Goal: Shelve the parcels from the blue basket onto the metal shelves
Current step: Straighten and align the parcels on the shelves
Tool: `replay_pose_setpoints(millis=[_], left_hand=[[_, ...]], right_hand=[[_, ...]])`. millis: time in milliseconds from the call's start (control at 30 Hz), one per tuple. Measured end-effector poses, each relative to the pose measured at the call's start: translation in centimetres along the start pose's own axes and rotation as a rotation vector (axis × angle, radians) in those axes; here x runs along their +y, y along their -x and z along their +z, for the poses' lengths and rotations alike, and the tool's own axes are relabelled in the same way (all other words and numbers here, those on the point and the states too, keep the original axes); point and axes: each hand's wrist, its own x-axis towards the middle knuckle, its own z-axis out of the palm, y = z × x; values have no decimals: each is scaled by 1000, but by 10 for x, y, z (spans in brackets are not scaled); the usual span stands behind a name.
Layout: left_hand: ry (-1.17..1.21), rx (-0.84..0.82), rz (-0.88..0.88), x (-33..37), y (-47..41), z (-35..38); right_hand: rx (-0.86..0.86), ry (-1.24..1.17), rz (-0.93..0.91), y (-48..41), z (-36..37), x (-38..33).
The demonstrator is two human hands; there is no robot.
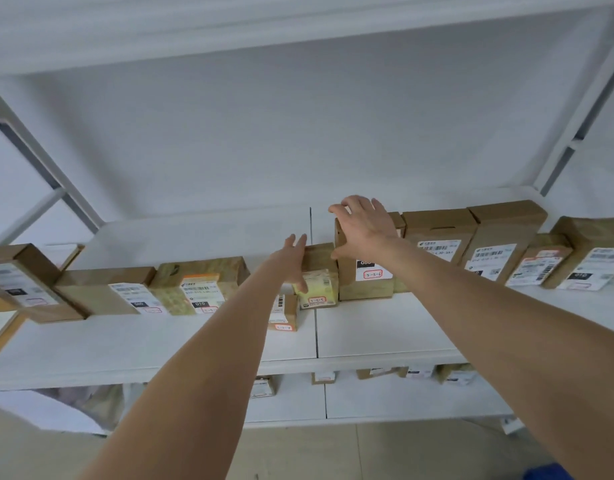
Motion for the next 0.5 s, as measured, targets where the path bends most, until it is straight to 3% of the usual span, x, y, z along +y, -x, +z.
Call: replay_pose_setpoints(millis=[67,133,200,333,500], left_hand=[[-135,-26,-47,-16,8,-7],[-248,-94,-71,-34,15,-4],[-304,-133,-76,-47,19,11],[-426,-63,-16,-59,17,33],[-607,-3,-37,-63,14,31]], right_hand=[[180,11,-136,1,-6,-17],[216,-4,-280,1,-7,-41],[73,-13,-337,0,4,-65],[-217,-6,-204,4,39,-83],[-252,25,-164,2,43,-89]])
